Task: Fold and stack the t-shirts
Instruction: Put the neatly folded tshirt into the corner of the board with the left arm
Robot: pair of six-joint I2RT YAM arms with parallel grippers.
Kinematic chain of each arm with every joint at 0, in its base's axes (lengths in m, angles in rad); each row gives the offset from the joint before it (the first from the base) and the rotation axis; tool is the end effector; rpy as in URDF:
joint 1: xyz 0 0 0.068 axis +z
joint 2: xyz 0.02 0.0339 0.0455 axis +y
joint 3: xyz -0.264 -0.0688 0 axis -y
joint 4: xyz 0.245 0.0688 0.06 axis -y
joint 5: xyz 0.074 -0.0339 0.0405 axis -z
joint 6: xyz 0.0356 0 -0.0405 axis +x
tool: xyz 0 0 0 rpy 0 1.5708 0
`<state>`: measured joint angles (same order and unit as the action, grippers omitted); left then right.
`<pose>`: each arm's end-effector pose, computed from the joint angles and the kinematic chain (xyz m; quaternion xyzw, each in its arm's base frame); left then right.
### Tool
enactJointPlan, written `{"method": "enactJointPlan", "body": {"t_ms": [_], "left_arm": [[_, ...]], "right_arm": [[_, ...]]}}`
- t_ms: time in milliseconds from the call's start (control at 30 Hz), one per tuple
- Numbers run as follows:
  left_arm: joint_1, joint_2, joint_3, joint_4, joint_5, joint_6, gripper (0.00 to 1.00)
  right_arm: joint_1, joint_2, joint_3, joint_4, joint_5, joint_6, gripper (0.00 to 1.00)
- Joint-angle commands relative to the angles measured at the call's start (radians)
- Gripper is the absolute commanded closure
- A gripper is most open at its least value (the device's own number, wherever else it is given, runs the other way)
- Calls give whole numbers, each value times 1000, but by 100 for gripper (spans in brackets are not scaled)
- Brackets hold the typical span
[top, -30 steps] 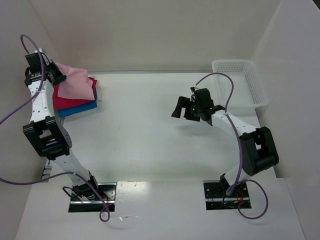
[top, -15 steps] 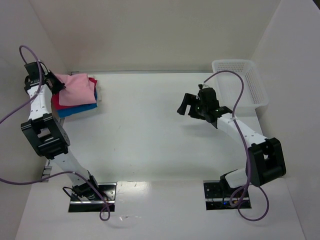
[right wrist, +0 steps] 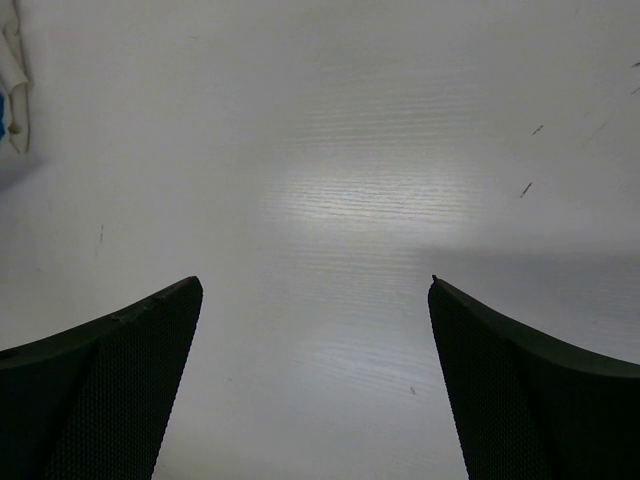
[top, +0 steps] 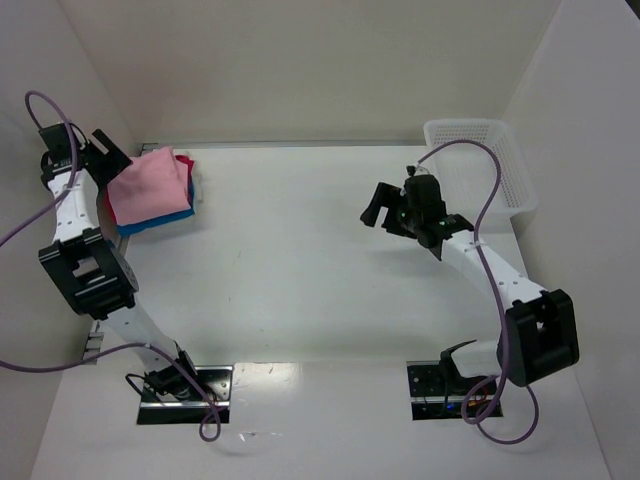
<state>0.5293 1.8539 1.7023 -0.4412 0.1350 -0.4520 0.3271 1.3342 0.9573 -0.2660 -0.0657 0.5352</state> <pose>0.3784 0.2158 0.3283 -0.3871 0.7918 -0.0414 0.4706 0.2792 0.0972 0.2701 0.0782 0.8905 0.2136 0.3940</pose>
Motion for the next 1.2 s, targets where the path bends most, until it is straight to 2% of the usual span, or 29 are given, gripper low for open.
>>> {"method": "enactJointPlan", "body": {"t_ms": [0,167,333,467,633,733,900,1167], "left_arm": [[1,-127,56,35,50,20,6],[-89,-199,-25,99,72,75,5],[-212,-151,-53,105,-58,95,5],[-239,-91,-95,139,-169,55,9],[-249,-23,-130,202,-281,27,8],[-249,48,-87,208,-315,27,7],[-249,194,66,161,-317,47,7],[-249,182,89,200,-304,47,5]], "right_arm": [[-8,-53,31,-25,46,11,1],[-34,-76,31,-13,46,11,1],[-34,-106,27,7,41,11,1],[-34,-136,8,19,35,11,1],[-43,-132,3,19,44,11,1],[-43,-125,3,19,44,11,1],[-43,-116,17,-6,66,34,1],[-53,-86,67,-35,66,14,1]]}}
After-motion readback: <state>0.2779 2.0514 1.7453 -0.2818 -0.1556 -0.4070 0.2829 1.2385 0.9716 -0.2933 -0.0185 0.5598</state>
